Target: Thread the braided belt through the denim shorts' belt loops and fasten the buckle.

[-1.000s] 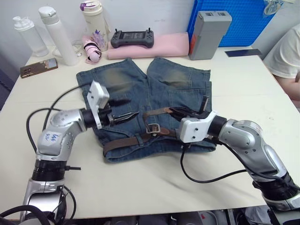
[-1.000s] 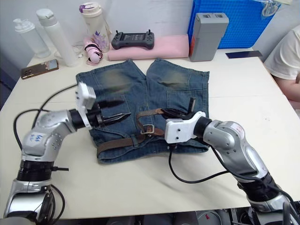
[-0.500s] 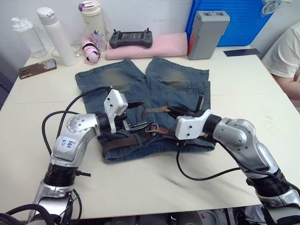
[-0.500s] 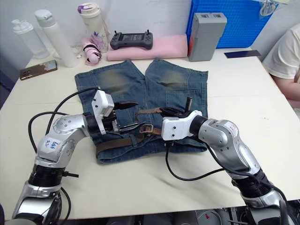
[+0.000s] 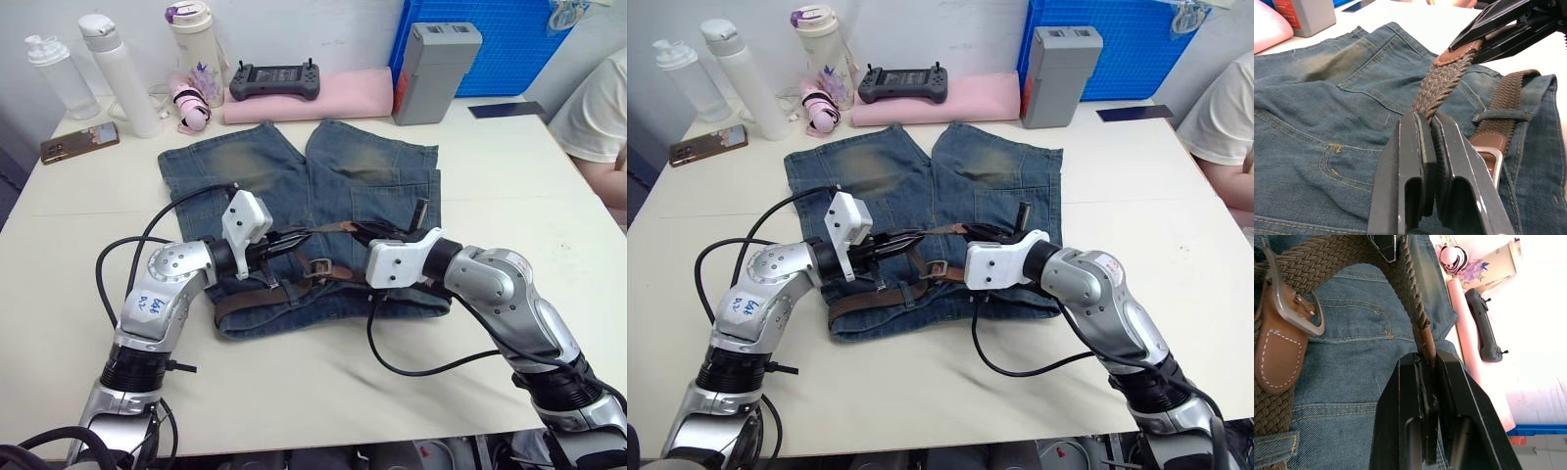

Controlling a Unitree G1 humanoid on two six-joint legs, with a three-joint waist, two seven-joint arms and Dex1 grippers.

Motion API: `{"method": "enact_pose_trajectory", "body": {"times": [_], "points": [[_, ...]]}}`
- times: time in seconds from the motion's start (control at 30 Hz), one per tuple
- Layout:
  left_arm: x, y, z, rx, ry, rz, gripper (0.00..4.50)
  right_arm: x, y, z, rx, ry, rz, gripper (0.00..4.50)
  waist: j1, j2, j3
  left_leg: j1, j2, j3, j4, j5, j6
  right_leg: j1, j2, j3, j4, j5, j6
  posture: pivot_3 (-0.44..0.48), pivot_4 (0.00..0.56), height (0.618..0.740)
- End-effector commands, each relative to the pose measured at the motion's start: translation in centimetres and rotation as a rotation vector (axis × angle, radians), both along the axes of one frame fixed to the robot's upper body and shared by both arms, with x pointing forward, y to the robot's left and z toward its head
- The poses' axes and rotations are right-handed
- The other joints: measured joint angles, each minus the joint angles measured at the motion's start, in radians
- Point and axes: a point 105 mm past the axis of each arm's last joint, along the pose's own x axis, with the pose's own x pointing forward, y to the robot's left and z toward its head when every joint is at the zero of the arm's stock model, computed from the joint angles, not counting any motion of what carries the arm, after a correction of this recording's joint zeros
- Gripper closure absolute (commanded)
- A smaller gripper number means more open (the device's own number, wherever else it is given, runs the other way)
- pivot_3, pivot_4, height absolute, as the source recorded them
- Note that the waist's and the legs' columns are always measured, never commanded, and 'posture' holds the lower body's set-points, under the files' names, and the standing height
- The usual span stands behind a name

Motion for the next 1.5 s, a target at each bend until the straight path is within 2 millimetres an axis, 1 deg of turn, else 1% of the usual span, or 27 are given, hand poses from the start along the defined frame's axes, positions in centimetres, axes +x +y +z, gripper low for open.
{"method": "enact_pose_trajectory", "body": {"times": [0.03, 0.1, 0.13, 0.17, 0.23, 0.3, 0.37, 0.4, 0.43, 0.47, 0.5, 0.53, 0.57, 0.6, 0.63, 0.67, 0.73, 0.77, 0.93, 1.03, 1.1, 1.17, 1.2, 1.27, 1.3, 1.4, 1.5], "points": [[-0.3, -0.4, 1.7, -0.104, -0.028, 0.007, 4.5, 1.0, -1.5, 1.1, 0.194, 0.117, -0.148, 3.23, 0.0, 0.0, 0.0, 0.0, 0.0, 0.0, 0.0, 0.0, 0.0, 0.0, 0.0, 0.0, 0.0, 0.0, 0.0, 0.0, 0.15, 0.705], [-0.5, -0.6, 2.1, -0.151, -0.019, 0.0, 4.5, 1.4, -2.2, 0.3, 0.213, 0.186, -0.207, 2.42, 0.003, 0.0, 0.0, 0.0, 0.0, 0.0, 0.001, 0.0, 0.0, 0.0, 0.0, 0.0, 0.002, 0.0, 0.0, 0.0, 0.15, 0.705], [-0.6, -0.7, 2.2, -0.182, -0.009, -0.003, 4.5, 1.6, -2.5, 0.2, 0.239, 0.212, -0.233, 1.91, 0.004, 0.0, 0.0, 0.0, 0.0, 0.0, 0.001, 0.0, 0.0, 0.0, 0.0, 0.0, 0.002, 0.0, 0.0, 0.0, 0.15, 0.705], [-0.7, -0.7, 2.3, -0.202, -0.002, -0.004, 4.5, 1.7, -2.7, 0.2, 0.262, 0.232, -0.251, 1.51, 0.002, 0.0, 0.0, 0.0, -0.001, -0.001, 0.001, 0.0, 0.0, 0.0, -0.001, 0.0, 0.002, 0.0, 0.0, 0.0, 0.15, 0.705], [-0.9, -0.7, 2.6, -0.252, 0.008, -0.009, 4.5, 1.8, -2.7, 0.6, 0.337, 0.27, -0.259, 1.51, 0.0, 0.0, 0.0, 0.0, 0.0, -0.002, 0.001, 0.0, 0.0, 0.0, 0.0, 0.0, 0.002, 0.0, 0.0, 0.0, 0.15, 0.705], [-1.0, -0.6, 3.0, -0.314, 0.016, -0.01, 4.5, 1.6, -2.0, 1.2, 0.428, 0.319, -0.232, 1.51, -0.001, 0.0, 0.0, 0.0, 0.0, -0.002, 0.001, 0.0, 0.0, 0.0, 0.0, 0.0, 0.002, 0.0, 0.0, 0.0, 0.15, 0.705], [-1.2, -0.3, 3.0, -0.36, 0.033, -0.012, 4.5, 0.9, -0.6, 1.7, 0.496, 0.383, -0.169, 1.51, -0.006, 0.0, 0.0, 0.0, 0.0, -0.003, 0.001, 0.0, 0.0, -0.001, 0.0, 0.0, 0.002, 0.0, 0.0, 0.0, 0.15, 0.705], [-1.4, -0.2, 2.7, -0.36, 0.041, -0.012, 4.5, 0.5, 0.2, 1.6, 0.513, 0.426, -0.133, 1.51, -0.008, 0.0, 0.0, 0.0, 0.0, -0.004, 0.0, 0.0, 0.0, -0.001, 0.0, 0.0, 0.002, 0.0, 0.0, 0.0, 0.15, 0.705], [-1.5, -0.2, 2.3, -0.357, 0.047, -0.013, 4.5, 0.2, 0.8, 1.4, 0.525, 0.471, -0.114, 1.88, -0.009, 0.0, 0.0, 0.0, 0.0, -0.005, 0.0, 0.0, 0.0, -0.001, 0.0, 0.0, 0.002, 0.0, 0.0, 0.0, 0.15, 0.705], [-1.6, -0.2, 2.0, -0.353, 0.05, -0.014, 4.5, -0.3, 1.4, 1.1, 0.518, 0.507, -0.088, 1.99, -0.011, 0.0, 0.0, 0.0, 0.0, -0.005, 0.0, 0.0, 0.0, -0.001, 0.0, 0.0, 0.003, 0.0, 0.0, 0.0, 0.15, 0.705], [-1.8, -0.2, 1.8, -0.352, 0.053, -0.017, 4.5, -0.7, 2.1, 0.5, 0.5, 0.544, -0.068, 2.28, -0.015, 0.0, 0.0, 0.0, 0.0, -0.005, 0.0, 0.0, 0.0, -0.001, 0.0, 0.0, 0.003, 0.0, 0.0, 0.0, 0.15, 0.705], [-1.9, -0.2, 1.7, -0.353, 0.055, -0.02, 4.5, -1.0, 2.6, 0.0, 0.482, 0.575, -0.061, 2.69, -0.018, 0.0, 0.0, 0.001, 0.0, -0.006, 0.0, 0.0, 0.0, -0.001, 0.0, 0.001, 0.003, 0.0, 0.0, 0.0, 0.15, 0.705], [-2.0, -0.2, 1.6, -0.352, 0.055, -0.02, 4.5, -1.4, 3.2, -0.7, 0.457, 0.618, -0.05, 2.95, -0.019, 0.0, 0.0, 0.001, 0.0, -0.006, 0.0, 0.0, 0.0, -0.001, 0.0, 0.001, 0.003, 0.0, 0.0, 0.0, 0.15, 0.705], [-2.1, -0.2, 1.5, -0.35, 0.055, -0.021, 4.5, -1.7, 3.6, -1.3, 0.437, 0.655, -0.047, 3.45, -0.019, 0.0, 0.0, 0.001, 0.0, -0.006, 0.0, 0.0, 0.0, -0.001, 0.0, 0.001, 0.003, 0.0, 0.0, 0.0, 0.15, 0.705], [-2.1, -0.2, 1.4, -0.347, 0.054, -0.021, 4.5, -1.6, 4.1, -1.8, 0.428, 0.674, -0.057, 3.79, -0.018, 0.0, 0.0, 0.0, 0.0, -0.006, 0.0, 0.0, 0.0, -0.001, 0.0, 0.001, 0.003, 0.0, 0.0, 0.0, 0.15, 0.705], [-2.2, -0.3, 1.5, -0.349, 0.053, -0.023, 4.5, -1.6, 4.6, -2.3, 0.413, 0.69, -0.058, 4.25, -0.019, 0.0, 0.0, 0.0, 0.0, -0.006, 0.0, 0.0, 0.0, -0.001, -0.001, 0.001, 0.003, 0.0, 0.0, 0.0, 0.15, 0.705], [-2.3, -0.5, 1.6, -0.353, 0.052, -0.027, 4.5, -1.5, 5.2, -2.9, 0.397, 0.711, -0.068, 4.25, -0.021, 0.0, 0.0, 0.0, 0.0, -0.006, 0.001, 0.0, 0.0, -0.001, -0.001, 0.001, 0.003, 0.0, 0.0, 0.0, 0.15, 0.705], [-2.3, -0.5, 1.7, -0.354, 0.053, -0.027, 4.5, -1.4, 5.3, -3.6, 0.375, 0.725, -0.083, 4.25, -0.021, 0.0, 0.0, 0.0, 0.0, -0.006, 0.0, 0.0, 0.0, -0.001, -0.001, 0.001, 0.003, 0.0, 0.0, 0.0, 0.15, 0.705], [-2.2, 0.0, 1.4, -0.343, 0.064, 0.011, 4.5, -0.8, 4.9, -6.7, 0.287, 0.779, -0.16, 4.25, -0.022, 0.0, 0.0, 0.001, 0.0, -0.006, 0.0, 0.0, 0.0, -0.001, -0.001, 0.001, 0.003, 0.0, 0.0, 0.0, 0.15, 0.705], [-2.2, 1.9, 1.5, -0.333, 0.058, 0.083, 4.5, -1.1, 4.1, -8.7, 0.179, 0.782, -0.193, 4.25, -0.022, 0.0, 0.0, 0.001, 0.0, -0.006, 0.0, 0.0, 0.0, -0.001, -0.001, 0.001, 0.003, 0.0, 0.0, 0.0, 0.15, 0.705], [-2.7, 3.3, 1.0, -0.319, 0.07, 0.12, 4.5, -1.1, 3.8, -9.2, 0.152, 0.778, -0.204, 4.25, -0.023, 0.0, 0.0, 0.001, 0.0, -0.006, 0.0, 0.0, 0.0, -0.001, -0.001, 0.002, 0.003, 0.0, 0.0, 0.0, 0.15, 0.705], [-3.2, 4.1, 0.2, -0.3, 0.088, 0.144, 4.5, -1.1, 3.6, -9.3, 0.138, 0.762, -0.21, 4.25, -0.022, 0.001, -0.001, 0.003, 0.0, -0.005, -0.001, 0.0, 0.0, -0.001, -0.001, 0.002, 0.003, 0.0, 0.0, 0.0, 0.15, 0.705], [-3.6, 4.4, -0.4, -0.284, 0.105, 0.156, 4.5, -1.0, 3.7, -9.1, 0.153, 0.76, -0.205, 4.25, -0.02, 0.0, -0.001, 0.003, 0.0, -0.006, -0.001, 0.0, 0.0, 0.0, -0.001, 0.002, 0.003, 0.0, 0.0, 0.0, 0.15, 0.705], [-4.1, 4.7, -1.1, -0.268, 0.123, 0.167, 4.5, -1.0, 3.9, -8.8, 0.173, 0.761, -0.196, 4.25, -0.019, 0.0, -0.001, 0.003, -0.001, -0.006, 0.0, 0.0, 0.0, 0.001, -0.001, 0.002, 0.003, 0.0, 0.0, 0.0, 0.15, 0.705], [-4.4, 4.7, -1.2, -0.272, 0.128, 0.168, 4.5, -1.1, 4.4, -7.8, 0.209, 0.74, -0.153, 4.25, -0.018, 0.0, -0.001, 0.004, -0.001, -0.006, 0.0, 0.0, 0.0, 0.002, -0.001, 0.002, 0.002, 0.0, 0.0, 0.0, 0.15, 0.705], [-4.9, 4.6, -1.2, -0.289, 0.136, 0.174, 4.5, -1.7, 5.3, -4.7, 0.362, 0.766, -0.059, 4.25, -0.02, -0.001, -0.001, 0.003, 0.0, -0.006, 0.0, 0.0, 0.0, 0.002, -0.001, 0.002, 0.002, 0.0, 0.0, 0.0, 0.15, 0.705], [-4.8, 4.6, -1.2, -0.304, 0.133, 0.193, 4.5, -1.9, 4.7, -2.5, 0.46, 0.809, -0.04, 4.25, -0.021, 0.0, -0.001, 0.003, 0.0, -0.006, 0.0, 0.0, 0.0, 0.001, -0.001, 0.002, 0.002, 0.0, 0.0, 0.0, 0.15, 0.705]]}}
